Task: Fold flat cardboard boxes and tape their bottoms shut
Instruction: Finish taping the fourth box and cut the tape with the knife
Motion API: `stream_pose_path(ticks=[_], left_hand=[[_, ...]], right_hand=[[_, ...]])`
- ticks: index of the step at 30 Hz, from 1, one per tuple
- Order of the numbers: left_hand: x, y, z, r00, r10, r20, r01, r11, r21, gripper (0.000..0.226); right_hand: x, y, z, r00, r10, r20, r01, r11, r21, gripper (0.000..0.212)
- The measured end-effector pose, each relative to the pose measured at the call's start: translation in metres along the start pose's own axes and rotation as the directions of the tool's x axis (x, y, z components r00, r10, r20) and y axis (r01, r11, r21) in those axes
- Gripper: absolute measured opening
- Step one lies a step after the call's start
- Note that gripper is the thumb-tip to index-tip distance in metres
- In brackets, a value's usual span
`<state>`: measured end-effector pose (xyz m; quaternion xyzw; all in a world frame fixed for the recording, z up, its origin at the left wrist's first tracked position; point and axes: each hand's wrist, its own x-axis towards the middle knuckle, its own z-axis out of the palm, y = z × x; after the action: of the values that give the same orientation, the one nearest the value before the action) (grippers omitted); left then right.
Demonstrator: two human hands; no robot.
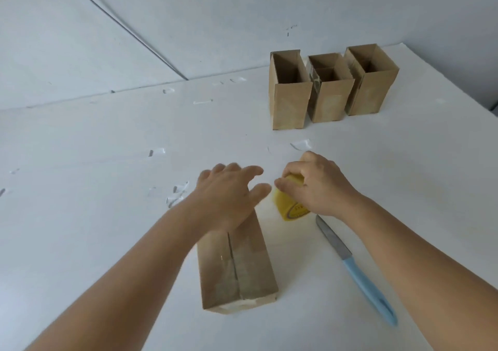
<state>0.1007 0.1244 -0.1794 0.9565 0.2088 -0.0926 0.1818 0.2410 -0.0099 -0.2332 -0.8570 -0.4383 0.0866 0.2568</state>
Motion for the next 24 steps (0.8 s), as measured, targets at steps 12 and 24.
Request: stream_pose_path(ticks=[12,24], left_hand=[[0.068,0.010,-0.002,0.882,0.155,0.446,0.023,0.929,-0.369,0.011],[0.061,-0.008,0.013,0.944,0.193,0.269,-0.001,0.814,-0.581,0.012]], right_hand=[[-0.016,-0.004,-0.008,0.985,-0.043,-0.169,0.047,0.999,0.015,0.025],[-0.078,0.019,0.035,0.813,0.562,-0.153,-0.530,0.822,0.209,0.050]])
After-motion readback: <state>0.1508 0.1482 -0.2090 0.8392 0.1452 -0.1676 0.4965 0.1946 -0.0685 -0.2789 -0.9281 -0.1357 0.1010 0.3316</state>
